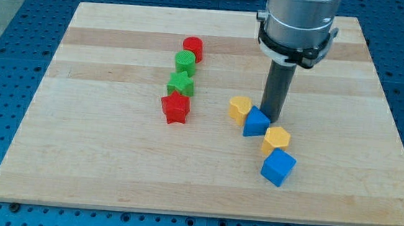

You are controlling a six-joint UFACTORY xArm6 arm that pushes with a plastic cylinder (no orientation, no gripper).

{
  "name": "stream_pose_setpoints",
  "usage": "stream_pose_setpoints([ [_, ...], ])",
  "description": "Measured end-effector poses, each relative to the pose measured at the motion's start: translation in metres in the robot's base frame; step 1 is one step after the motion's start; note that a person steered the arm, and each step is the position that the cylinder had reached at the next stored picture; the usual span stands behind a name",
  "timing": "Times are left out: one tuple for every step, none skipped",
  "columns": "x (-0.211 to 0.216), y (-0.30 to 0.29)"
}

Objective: Separate the blue cube from the yellow blocks and blue triangle

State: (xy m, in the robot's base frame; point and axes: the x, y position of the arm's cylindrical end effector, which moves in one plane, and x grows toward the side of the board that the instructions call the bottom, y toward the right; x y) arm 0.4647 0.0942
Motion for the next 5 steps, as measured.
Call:
stream_pose_setpoints([
  [0.009,0.049],
  [0.032,0.111],
  [0.062,0.107],
  [0.082,0.083],
  [0.083,0.062],
])
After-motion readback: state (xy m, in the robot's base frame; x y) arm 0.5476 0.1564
